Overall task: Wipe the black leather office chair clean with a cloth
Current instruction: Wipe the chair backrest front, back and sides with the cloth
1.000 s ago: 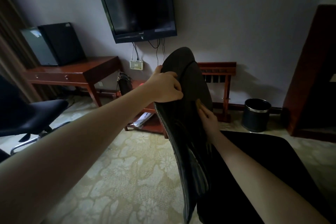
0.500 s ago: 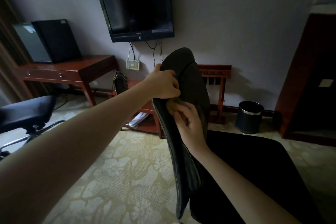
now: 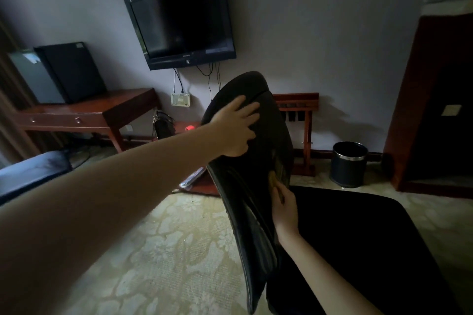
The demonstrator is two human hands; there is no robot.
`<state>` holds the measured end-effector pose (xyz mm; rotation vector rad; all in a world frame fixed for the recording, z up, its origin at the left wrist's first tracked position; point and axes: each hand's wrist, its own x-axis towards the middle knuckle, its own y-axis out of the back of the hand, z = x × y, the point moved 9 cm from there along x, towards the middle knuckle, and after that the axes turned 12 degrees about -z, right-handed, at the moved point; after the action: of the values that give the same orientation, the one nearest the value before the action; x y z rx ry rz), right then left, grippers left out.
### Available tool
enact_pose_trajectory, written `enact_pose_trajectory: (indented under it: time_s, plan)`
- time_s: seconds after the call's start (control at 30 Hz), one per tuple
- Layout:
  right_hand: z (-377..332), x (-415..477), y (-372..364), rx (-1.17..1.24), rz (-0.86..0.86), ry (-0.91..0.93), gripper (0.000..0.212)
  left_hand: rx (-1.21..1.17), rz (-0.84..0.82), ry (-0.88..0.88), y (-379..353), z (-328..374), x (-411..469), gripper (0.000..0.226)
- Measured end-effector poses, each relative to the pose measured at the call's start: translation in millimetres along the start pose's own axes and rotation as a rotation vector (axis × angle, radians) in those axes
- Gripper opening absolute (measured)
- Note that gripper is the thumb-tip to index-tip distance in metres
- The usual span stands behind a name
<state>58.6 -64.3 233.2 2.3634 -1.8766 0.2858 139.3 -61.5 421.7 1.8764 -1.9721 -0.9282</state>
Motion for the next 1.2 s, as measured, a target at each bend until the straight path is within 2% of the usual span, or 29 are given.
enact_pose_trajectory:
  time_s: [0.13,0.27,0.47,0.63,0.8,1.07,1.2]
  plan:
    - [17.3,-7.6,1.9,-0.148,-0.010,-0.012,0.039,-0.025,-0.168,-0.008,-25.0,35.0,30.9,0.053]
    - [3.1,3.0,-10.0,-0.328,-0.047,0.069,0.038,-0.067,-0.182,-0.010,-35.2,34.1,34.5,0.059]
    - [-4.1,72.9,-12.4,-0.496,-0.002,0.122,0.039,-0.037,-0.202,-0.020,-42.4,39.2,38.6,0.065]
    - [48.5,143.0,19.5,-0.445,-0.012,-0.082,0.041,-0.023,-0.173,-0.031,-43.8,41.1,38.4,0.067]
    - [89.1,124.2,26.2,-0.356,-0.022,-0.221,0.043,-0.005,-0.167,-0.032,-47.3,44.0,35.6,0.067]
    - [57.4,30.9,2.3,-0.206,-0.090,-0.156,0.040,-0.022,-0.175,-0.033,-43.6,45.8,32.7,0.066]
    - [26.7,16.0,-9.8,-0.240,-0.151,-0.071,0.040,-0.024,-0.132,-0.018,-39.2,44.2,35.6,0.066]
